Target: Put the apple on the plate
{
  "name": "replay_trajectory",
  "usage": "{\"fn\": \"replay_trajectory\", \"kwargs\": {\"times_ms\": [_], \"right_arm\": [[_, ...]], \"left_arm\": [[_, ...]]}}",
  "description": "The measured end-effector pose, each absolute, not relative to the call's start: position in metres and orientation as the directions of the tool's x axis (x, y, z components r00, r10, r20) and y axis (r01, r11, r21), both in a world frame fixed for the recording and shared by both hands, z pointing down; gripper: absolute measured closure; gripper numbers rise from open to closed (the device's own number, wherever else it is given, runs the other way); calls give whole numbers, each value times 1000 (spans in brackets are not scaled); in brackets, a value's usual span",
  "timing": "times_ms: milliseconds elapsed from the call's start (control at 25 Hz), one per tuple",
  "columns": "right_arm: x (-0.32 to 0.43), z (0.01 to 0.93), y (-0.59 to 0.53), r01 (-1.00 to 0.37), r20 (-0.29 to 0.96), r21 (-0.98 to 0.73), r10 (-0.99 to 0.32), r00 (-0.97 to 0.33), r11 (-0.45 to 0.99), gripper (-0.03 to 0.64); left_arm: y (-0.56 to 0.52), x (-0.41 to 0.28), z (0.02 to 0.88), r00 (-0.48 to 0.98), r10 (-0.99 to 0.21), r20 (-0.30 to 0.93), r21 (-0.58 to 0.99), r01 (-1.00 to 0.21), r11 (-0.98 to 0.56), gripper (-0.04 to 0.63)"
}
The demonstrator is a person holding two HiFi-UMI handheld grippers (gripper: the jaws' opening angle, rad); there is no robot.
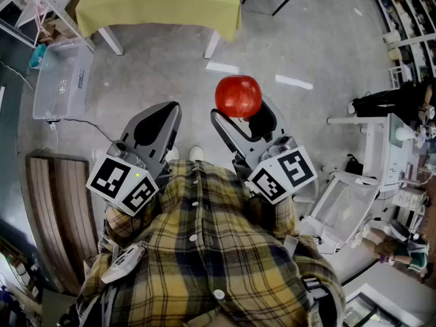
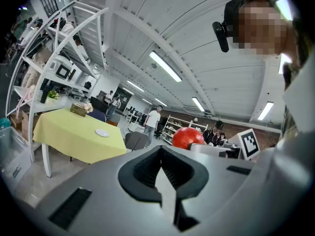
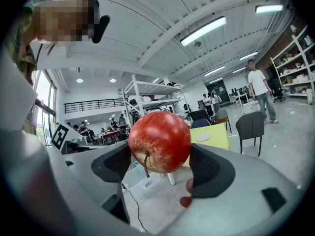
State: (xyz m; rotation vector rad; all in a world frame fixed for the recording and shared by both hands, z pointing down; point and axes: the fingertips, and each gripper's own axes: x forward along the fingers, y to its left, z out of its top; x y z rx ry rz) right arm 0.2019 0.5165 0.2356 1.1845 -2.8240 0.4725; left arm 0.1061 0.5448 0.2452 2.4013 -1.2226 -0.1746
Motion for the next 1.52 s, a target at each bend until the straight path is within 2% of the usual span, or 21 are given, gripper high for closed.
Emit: {"fn": "replay_trajectory", "kwargs": {"times_ms": [1120,1520], "right_arm": [[260,236,538,-669,107,-275,-670,-735,690,245],[254,244,514,-659,128,-287,-654,-746,695,245]], "left_arm": [[572,162,251,556,-827,85,412,-775,-479,588],[550,156,257,542,-834,102,424,-782,-456,588]]}}
